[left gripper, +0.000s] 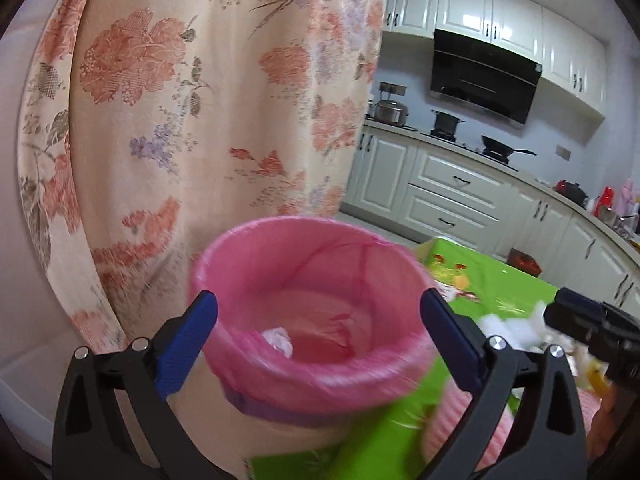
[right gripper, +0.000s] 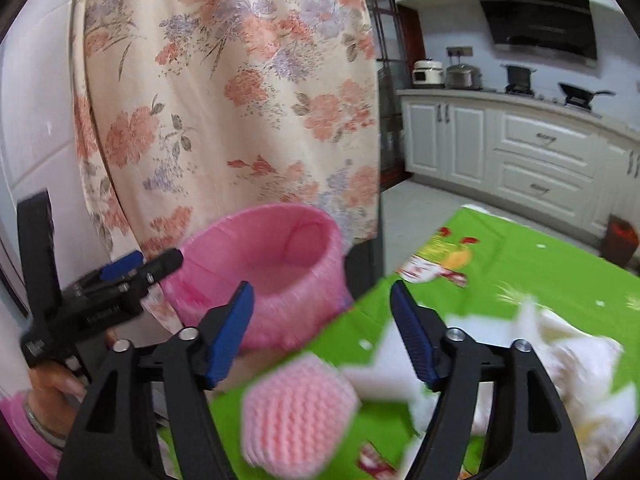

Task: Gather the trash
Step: 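Move both tools back over the trash on the table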

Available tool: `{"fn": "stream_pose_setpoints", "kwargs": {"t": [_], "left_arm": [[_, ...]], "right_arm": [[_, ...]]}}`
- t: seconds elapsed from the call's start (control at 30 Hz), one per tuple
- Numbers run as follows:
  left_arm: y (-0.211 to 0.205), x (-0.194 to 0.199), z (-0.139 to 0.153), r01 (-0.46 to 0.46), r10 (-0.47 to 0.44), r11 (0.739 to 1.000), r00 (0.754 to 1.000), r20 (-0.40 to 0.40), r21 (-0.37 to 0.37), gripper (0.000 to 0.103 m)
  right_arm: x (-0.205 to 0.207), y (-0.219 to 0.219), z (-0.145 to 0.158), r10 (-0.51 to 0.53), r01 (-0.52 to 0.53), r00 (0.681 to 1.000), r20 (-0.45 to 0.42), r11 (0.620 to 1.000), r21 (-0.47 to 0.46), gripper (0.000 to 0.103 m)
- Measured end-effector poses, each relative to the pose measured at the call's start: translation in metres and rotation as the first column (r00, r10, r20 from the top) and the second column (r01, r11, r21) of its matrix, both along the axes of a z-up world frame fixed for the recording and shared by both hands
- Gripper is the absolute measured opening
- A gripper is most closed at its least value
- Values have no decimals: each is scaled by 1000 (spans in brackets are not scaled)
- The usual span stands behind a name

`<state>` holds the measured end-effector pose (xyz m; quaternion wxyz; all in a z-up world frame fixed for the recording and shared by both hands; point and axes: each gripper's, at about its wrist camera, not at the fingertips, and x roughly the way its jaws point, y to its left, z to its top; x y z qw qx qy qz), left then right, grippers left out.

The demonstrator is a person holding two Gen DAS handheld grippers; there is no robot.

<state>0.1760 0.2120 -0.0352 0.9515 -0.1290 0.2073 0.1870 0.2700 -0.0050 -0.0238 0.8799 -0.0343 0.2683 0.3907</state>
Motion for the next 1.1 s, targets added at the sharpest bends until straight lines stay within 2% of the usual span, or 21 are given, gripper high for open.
{"fn": "stream_pose_setpoints", "kwargs": {"t": [0.17, 0.3, 0.4, 0.53, 0.6, 0.73, 0.9, 1.1], "left_arm": [[-39, -13, -4, 28, -28, 999, 1000, 7, 26, 98], [-64, -16, -10, 58, -56, 996, 998, -24, 74, 98], [-79, -18, -16, 84, -80, 992, 996, -43, 92, 98], [-94, -23, -22, 133, -131, 989, 991, -37, 70, 98], [-101, -25, -25, 161, -160, 986, 987, -34, 35, 98], [-112, -26, -33, 189, -188, 982, 980, -59, 15, 98], [-126, -26, -44, 218, -212, 974, 973, -95, 55, 98], [-126, -24, -53, 210, -205, 976, 974, -99, 48, 98]], "right_arm": [[-28, -42, -9, -100, 103, 993, 56, 994, -40, 74], [-50, -76, -17, -159, 163, 985, 72, 985, -51, 84], [-68, -95, -24, -208, 215, 974, 86, 974, -73, 84], [-88, -120, -38, -266, 271, 961, 71, 959, -80, 84], [-96, -129, -44, -281, 285, 958, 55, 955, -83, 84], [-109, -147, -56, -319, 321, 947, 37, 943, -85, 84], [-111, -160, -58, -361, 361, 933, 12, 930, -64, 84], [-116, -145, -66, -310, 309, 951, 2, 947, -86, 84]]}}
